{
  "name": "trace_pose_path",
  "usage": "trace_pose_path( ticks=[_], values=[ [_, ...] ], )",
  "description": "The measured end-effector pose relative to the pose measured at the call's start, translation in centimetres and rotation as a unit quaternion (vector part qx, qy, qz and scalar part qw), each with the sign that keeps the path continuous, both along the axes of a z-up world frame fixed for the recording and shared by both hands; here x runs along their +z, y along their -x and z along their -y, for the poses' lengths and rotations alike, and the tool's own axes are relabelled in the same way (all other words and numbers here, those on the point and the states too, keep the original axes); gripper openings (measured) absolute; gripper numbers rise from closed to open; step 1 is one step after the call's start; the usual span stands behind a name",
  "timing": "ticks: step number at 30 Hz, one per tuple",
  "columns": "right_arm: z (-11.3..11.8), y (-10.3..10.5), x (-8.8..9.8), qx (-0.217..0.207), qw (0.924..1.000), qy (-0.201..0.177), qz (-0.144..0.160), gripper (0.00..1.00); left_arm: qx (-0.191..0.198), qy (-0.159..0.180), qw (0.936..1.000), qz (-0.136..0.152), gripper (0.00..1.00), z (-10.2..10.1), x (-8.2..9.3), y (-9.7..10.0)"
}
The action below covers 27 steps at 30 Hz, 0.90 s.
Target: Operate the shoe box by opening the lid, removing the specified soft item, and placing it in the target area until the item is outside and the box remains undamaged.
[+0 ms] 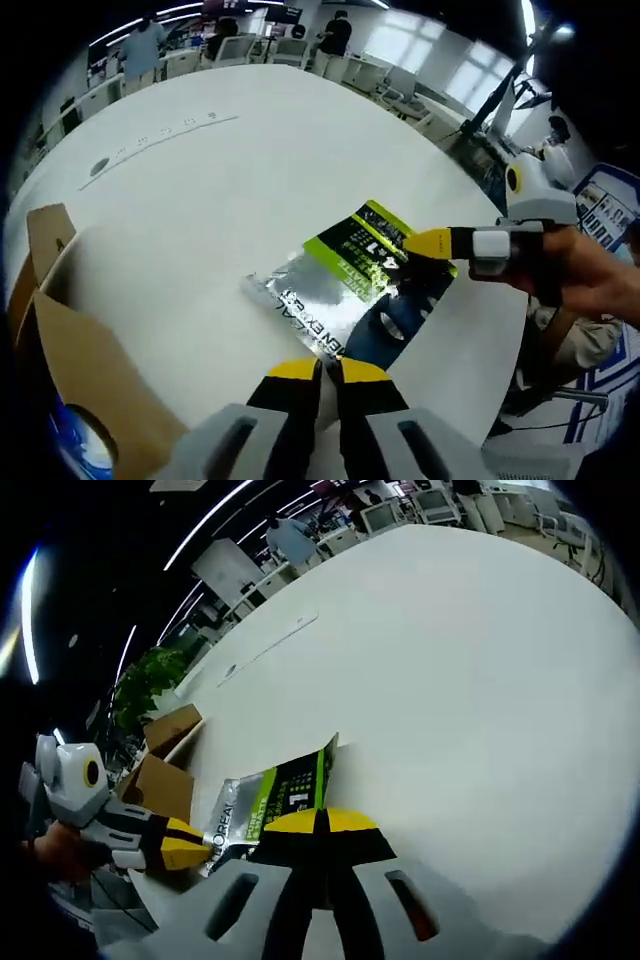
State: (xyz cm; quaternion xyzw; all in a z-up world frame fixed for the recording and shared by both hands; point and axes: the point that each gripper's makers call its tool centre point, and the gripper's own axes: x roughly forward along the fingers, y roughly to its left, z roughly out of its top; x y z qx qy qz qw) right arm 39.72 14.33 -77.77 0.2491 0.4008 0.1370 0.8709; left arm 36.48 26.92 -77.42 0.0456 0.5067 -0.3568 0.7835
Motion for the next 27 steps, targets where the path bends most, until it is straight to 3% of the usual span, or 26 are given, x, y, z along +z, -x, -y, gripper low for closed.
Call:
trace_pose_path(
  ticks=[7,20,21,23,27],
  values=[
    [0.0,0.1,-0.2,0.0,1.0,0.003,-0.003,0.0,0.012,0.003,0.9999,0.005,0.06,-0.3,0.5,-0.3],
    [1.0,0.6,0.7,-0.001,0.9996,0.027,-0.006,0.03,0.044,0.045,0.9972,0.04,0.09,-1.0,3.7,-0.7],
    [1.2,0.5,0.8,-0.005,0.9994,0.033,-0.005,0.04,0.053,0.054,0.9961,0.046,0.1,-1.2,4.1,-0.8],
    [1.6,0.4,1.6,-0.007,0.9994,0.034,0.006,0.03,0.071,0.118,0.9883,0.067,0.11,-0.8,6.5,-1.2],
    [1.7,0.6,2.3,-0.006,0.9992,0.037,0.011,0.03,0.064,0.114,0.9867,0.097,0.11,-2.1,7.9,-1.0]
  ],
)
